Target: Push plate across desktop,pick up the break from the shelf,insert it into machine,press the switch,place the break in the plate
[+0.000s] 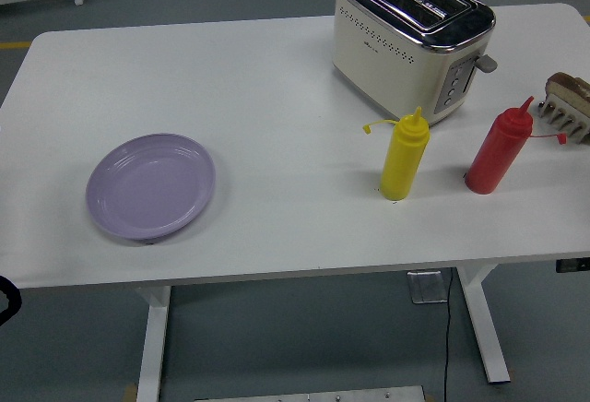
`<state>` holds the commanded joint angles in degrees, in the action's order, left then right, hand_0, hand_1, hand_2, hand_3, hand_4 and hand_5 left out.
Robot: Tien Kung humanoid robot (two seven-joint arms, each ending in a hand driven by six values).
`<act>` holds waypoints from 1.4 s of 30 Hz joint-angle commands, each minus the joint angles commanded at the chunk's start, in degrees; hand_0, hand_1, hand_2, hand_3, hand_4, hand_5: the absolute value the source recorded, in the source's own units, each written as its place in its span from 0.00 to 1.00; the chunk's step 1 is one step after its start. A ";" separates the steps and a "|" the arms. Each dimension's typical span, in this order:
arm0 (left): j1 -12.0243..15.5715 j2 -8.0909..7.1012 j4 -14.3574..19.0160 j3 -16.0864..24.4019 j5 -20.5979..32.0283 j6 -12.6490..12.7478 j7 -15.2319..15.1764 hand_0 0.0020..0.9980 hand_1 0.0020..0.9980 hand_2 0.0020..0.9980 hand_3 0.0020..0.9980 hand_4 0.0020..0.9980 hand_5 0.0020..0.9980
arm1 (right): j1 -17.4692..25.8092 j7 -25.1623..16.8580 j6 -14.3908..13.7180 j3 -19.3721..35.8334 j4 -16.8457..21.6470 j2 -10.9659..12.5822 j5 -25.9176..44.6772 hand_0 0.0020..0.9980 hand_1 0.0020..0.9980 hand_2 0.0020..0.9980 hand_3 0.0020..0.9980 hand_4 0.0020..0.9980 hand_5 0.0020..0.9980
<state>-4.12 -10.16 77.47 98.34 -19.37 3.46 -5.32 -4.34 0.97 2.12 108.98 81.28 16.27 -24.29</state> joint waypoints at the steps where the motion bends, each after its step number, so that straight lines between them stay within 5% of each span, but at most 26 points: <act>1: -0.02 -0.01 -0.08 -0.07 -0.04 0.00 0.00 0.81 0.85 0.89 0.78 0.62 1.00 | 0.00 0.00 0.00 0.00 0.00 0.00 0.00 0.78 0.73 0.73 0.72 0.50 0.59; 26: -4.40 0.13 -9.32 -10.27 -1.11 -0.90 -1.00 0.90 0.93 0.98 0.81 0.62 1.00 | -0.14 -0.02 -0.25 0.30 0.47 -0.11 -0.54 0.78 0.73 0.73 0.72 0.50 0.58; 31: -5.46 0.39 -10.54 -12.00 -0.91 -1.48 -0.81 0.91 0.92 0.98 0.82 0.63 1.00 | -0.17 -0.82 -2.60 -0.70 1.34 0.17 -4.37 0.78 0.73 0.73 0.72 0.51 0.53; 36: -6.78 0.73 -11.51 -14.57 -0.52 -2.10 -0.36 0.91 0.92 0.98 0.82 0.63 1.00 | -0.38 -3.06 -8.91 -4.07 2.28 1.12 -13.63 0.78 0.73 0.73 0.72 0.51 0.53; 37: -6.95 0.77 -11.65 -14.93 -0.45 -2.14 -0.33 0.90 0.93 0.98 0.81 0.63 1.00 | -0.43 -3.11 -10.06 -4.46 2.35 1.30 -15.35 0.80 0.76 0.75 0.74 0.59 0.42; 42: -7.77 1.10 -12.67 -17.23 0.15 -2.39 -0.15 0.90 0.93 0.98 0.81 0.63 1.00 | -0.79 -0.79 -14.95 -6.64 2.30 2.91 -26.08 0.80 0.76 0.75 0.74 0.59 0.42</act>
<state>-11.89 -9.06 64.80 81.11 -19.22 1.08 -5.47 -5.13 0.18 -12.83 102.34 83.58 19.18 -50.37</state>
